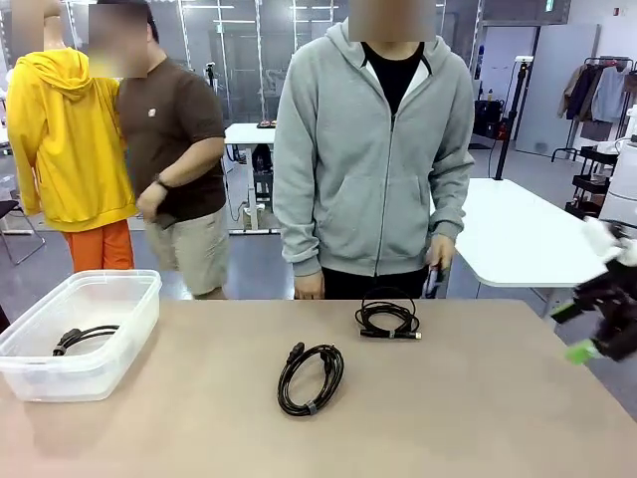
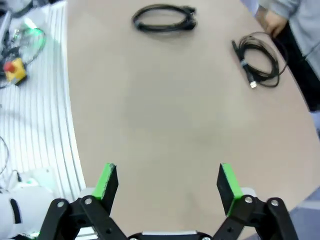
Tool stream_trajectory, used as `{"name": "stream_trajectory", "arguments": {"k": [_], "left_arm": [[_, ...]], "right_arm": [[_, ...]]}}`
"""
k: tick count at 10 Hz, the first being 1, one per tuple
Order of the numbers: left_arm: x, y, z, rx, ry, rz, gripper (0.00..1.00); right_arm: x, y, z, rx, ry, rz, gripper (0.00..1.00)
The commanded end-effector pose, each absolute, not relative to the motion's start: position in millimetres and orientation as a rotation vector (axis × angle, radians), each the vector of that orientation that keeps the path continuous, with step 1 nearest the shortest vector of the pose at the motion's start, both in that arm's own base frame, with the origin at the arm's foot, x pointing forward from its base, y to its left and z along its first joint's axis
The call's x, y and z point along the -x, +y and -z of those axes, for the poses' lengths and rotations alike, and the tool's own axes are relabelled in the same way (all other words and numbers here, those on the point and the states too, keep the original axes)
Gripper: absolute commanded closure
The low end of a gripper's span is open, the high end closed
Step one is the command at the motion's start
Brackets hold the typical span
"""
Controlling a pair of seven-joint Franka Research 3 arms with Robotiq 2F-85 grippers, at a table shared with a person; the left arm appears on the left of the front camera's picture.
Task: Organize and store the cables.
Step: Place the Power Cable into the Organizing box.
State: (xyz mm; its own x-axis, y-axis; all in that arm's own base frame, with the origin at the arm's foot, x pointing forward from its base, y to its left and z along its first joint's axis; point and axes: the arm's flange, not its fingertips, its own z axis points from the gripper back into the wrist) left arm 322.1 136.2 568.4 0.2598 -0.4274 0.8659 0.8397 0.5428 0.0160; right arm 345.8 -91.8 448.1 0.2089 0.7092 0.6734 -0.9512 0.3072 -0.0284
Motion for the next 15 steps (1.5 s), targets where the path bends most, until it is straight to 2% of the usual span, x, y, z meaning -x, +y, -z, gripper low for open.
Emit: {"name": "stream_trajectory", "arguments": {"k": [1,5,6,7,12,13,15], "left_arm": [[-324.0,137.4,-569.0,0.521,-0.987,0.928,0.08],[-324.0,137.4,-569.0,0.521,-0.987,0.928,0.08],[-324.0,137.4,-569.0,0.521,-0.987,0.928,0.08],[-324.0,137.4,-569.0,0.521,-0.987,0.928,0.08],[-322.1,136.2,-568.6,0.507,-0.964,0.91,0.08],[-322.5,113.6,-574.1,0.514,-0.91,0.959,0.08],[-350.4,35.8,-564.9,0.543,-0.818,1.122,0.08]], "right_arm": [[-313.1,-118.7,-426.1,-0.485,-0.746,-1.28,0.0],[-261.9,-166.9,-385.8,-0.527,-0.907,-1.071,0.0],[-264.1,-168.2,-378.7,-0.539,-0.891,-1.047,0.0],[-288.5,-184.8,-415.3,-0.495,-0.85,-1.114,0.0],[-288.5,-184.8,-415.3,-0.495,-0.85,-1.114,0.0],[-288.5,-184.8,-415.3,-0.495,-0.85,-1.114,0.0],[-288.5,-184.8,-415.3,-0.495,-0.85,-1.114,0.0]]}}
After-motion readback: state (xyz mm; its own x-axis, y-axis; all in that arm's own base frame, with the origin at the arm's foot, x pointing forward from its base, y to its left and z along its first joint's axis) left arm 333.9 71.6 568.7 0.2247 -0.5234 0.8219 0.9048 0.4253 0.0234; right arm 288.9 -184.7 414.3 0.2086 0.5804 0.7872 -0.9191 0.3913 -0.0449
